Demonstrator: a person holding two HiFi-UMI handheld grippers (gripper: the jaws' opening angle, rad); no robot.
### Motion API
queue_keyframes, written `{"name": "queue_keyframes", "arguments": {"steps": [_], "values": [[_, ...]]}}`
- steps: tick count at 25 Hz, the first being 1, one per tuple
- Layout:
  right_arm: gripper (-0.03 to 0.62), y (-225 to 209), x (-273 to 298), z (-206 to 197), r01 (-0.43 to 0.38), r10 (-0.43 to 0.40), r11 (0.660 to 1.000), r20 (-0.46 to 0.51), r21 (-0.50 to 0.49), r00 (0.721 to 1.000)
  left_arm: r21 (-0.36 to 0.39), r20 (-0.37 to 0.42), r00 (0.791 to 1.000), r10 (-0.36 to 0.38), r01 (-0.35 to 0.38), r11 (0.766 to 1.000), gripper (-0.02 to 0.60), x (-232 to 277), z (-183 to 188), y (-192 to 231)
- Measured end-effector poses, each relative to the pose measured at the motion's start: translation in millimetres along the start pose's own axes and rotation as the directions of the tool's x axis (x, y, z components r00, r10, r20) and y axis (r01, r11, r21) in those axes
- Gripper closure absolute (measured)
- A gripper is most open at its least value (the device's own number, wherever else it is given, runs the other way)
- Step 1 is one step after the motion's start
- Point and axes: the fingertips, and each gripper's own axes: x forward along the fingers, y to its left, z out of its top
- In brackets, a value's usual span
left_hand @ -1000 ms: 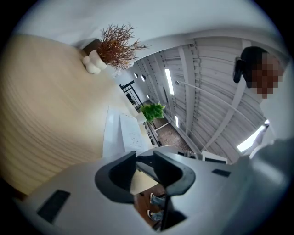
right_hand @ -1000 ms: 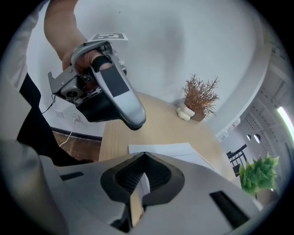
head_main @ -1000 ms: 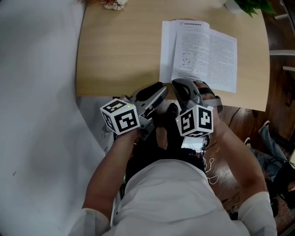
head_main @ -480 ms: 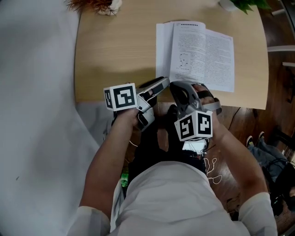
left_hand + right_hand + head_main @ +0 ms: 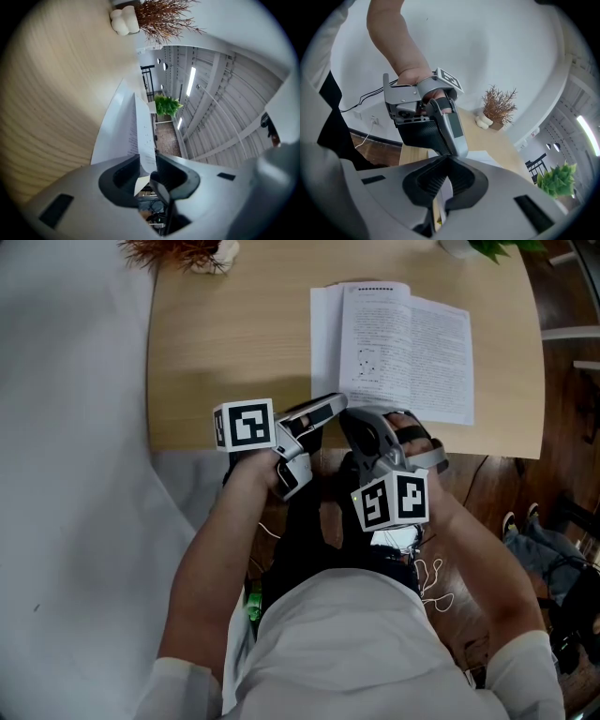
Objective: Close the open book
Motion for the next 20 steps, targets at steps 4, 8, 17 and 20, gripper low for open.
{"name": "queue_keyframes", "arguments": {"steps": [4, 8, 17, 20], "values": [[0.592, -2.9, -3.3, 1.3, 0.021, -0.022, 1.000, 0.011, 0.006, 1.000, -0.022, 0.027, 0.999, -0.037, 0.038, 0.999, 0.584, -0.6, 4.2, -6.6], [0.592, -4.8, -4.3, 1.0, 0.043, -0.043, 0.999, 0.019, 0.012, 0.999, 0.004, 0.022, 0.998, -0.067, 0.067, 0.998, 0.584, -0.8, 4.9, -11.6], [0.592, -6.8, -6.8, 3.6, 0.088, -0.088, 0.996, 0.039, 0.014, 0.995, 0.009, 0.030, 0.997, -0.067, 0.067, 0.998, 0.586, -1.9, 7.1, -14.2], [0.525, -7.2, -9.6, 3.9, 0.117, -0.117, 0.993, 0.038, 0.009, 0.992, -0.009, 0.033, 0.997, -0.070, 0.070, 0.998, 0.586, -1.5, 6.7, -16.9]]}}
